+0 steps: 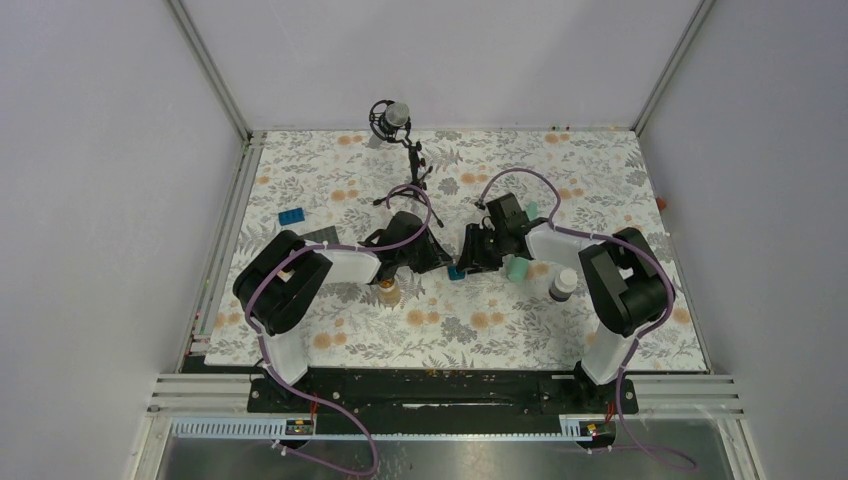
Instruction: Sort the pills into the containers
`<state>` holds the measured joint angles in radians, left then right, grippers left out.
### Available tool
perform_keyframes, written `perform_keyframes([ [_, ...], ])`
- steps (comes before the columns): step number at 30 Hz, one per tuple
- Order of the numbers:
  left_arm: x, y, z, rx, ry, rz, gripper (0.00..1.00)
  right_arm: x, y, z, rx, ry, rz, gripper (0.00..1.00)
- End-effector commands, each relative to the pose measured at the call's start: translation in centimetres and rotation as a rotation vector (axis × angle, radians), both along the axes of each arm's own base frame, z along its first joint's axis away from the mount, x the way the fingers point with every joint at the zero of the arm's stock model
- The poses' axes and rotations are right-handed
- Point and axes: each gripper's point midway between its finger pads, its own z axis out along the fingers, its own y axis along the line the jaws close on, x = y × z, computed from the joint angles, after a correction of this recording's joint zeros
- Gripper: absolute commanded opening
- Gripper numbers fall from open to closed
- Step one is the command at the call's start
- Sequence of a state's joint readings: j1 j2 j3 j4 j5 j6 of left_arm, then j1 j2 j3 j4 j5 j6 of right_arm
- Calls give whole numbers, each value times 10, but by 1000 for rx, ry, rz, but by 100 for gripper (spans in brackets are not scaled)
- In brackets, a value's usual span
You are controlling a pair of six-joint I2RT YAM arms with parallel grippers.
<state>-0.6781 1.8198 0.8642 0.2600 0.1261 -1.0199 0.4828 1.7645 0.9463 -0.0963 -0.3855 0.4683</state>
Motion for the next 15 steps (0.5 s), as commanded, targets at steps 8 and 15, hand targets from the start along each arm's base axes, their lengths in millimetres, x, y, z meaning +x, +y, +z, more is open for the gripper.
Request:
perform_keyframes([
  [8, 3, 4, -4, 35, -12, 7, 27, -10, -5, -15, -92, 55, 35, 34],
  [15, 10, -6, 24, -35, -77, -25, 39, -15, -8, -21, -95, 72, 11, 31],
])
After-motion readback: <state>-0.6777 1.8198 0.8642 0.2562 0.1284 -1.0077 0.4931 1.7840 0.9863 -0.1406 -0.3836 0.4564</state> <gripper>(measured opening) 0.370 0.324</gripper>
